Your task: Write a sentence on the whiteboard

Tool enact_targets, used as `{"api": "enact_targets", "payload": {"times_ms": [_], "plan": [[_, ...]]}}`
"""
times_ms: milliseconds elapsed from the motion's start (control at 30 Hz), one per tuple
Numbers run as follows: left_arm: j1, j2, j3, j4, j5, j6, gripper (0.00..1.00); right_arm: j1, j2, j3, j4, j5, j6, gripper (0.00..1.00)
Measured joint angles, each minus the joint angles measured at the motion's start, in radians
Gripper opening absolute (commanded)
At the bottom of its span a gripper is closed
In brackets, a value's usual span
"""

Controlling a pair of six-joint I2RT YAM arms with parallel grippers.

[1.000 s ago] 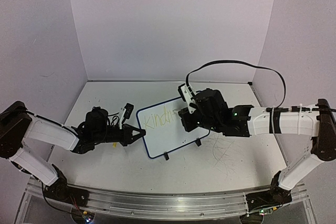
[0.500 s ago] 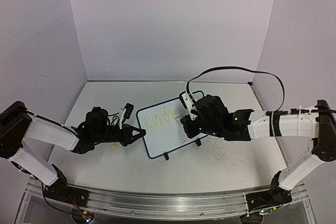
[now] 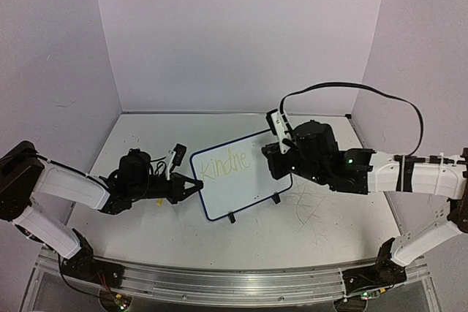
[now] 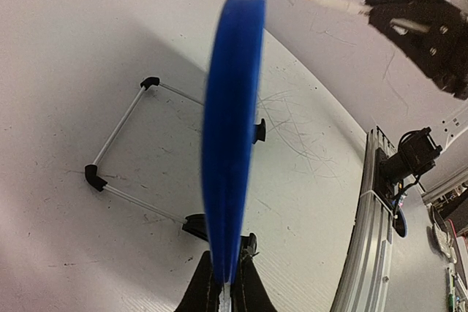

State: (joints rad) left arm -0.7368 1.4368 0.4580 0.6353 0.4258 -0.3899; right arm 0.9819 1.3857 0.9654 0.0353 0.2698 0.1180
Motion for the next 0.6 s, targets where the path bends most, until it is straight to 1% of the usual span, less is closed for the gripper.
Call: {"api": "enact_targets", "payload": {"times_ms": [100, 367, 600], "plan": [[0.000, 0.000, 0.000, 0.000, 0.000, 0.001, 0.00, -0.023, -0.024, 0.000, 0.030, -0.021, -0.002, 0.00], [0.000, 0.000, 0.000, 0.000, 0.001, 0.001, 0.00, -0.036, 0.040, 0.000, 0.022, -0.109, -0.013, 0.00], [0.000, 0.000, 0.000, 0.000, 0.001, 0.001, 0.00, -0.036, 0.048, 0.000, 0.017, -0.072, -0.007, 0.00]]}}
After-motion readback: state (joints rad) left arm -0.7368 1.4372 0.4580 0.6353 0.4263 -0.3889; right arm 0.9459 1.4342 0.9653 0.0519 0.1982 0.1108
